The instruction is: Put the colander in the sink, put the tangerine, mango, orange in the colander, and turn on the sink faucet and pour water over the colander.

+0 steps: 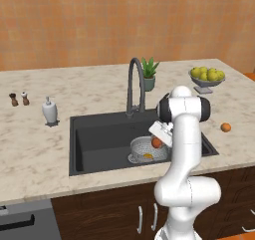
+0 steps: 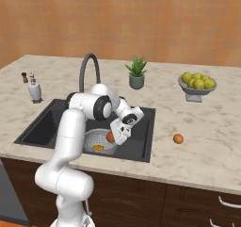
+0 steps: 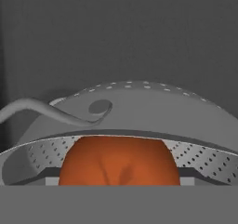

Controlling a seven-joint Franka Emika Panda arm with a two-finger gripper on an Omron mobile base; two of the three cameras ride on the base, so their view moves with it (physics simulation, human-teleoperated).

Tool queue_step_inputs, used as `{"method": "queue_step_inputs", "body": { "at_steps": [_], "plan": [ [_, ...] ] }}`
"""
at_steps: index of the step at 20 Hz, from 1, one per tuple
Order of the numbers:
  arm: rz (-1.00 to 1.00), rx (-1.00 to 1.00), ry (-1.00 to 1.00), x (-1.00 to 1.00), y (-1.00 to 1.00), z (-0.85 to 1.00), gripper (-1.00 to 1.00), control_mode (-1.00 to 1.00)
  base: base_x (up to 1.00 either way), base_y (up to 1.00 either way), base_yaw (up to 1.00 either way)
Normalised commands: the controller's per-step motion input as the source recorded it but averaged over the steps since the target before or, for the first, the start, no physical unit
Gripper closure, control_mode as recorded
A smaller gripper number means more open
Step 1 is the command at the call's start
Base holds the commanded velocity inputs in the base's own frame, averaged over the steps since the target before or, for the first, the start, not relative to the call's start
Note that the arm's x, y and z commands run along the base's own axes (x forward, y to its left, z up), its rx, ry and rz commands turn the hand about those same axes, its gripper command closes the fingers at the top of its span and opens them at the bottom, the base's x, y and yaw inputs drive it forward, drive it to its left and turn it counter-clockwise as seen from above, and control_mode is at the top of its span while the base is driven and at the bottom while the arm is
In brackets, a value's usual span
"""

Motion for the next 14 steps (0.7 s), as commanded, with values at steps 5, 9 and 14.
{"method": "queue_step_inputs", "body": {
  "at_steps": [5, 9, 14],
  "plan": [
    [0.00, 0.00, 0.00, 0.00, 0.29, 0.00, -1.00, -1.00, 0.00, 0.00, 0.00],
    [-0.01, 0.02, 0.00, -0.11, 0.14, 0.00, -1.00, -1.00, 0.00, 0.00, 0.00],
    [-0.02, 0.10, -0.05, -0.34, 0.01, 0.29, -1.00, -1.00, 0.00, 0.00, 0.00]
  ]
}}
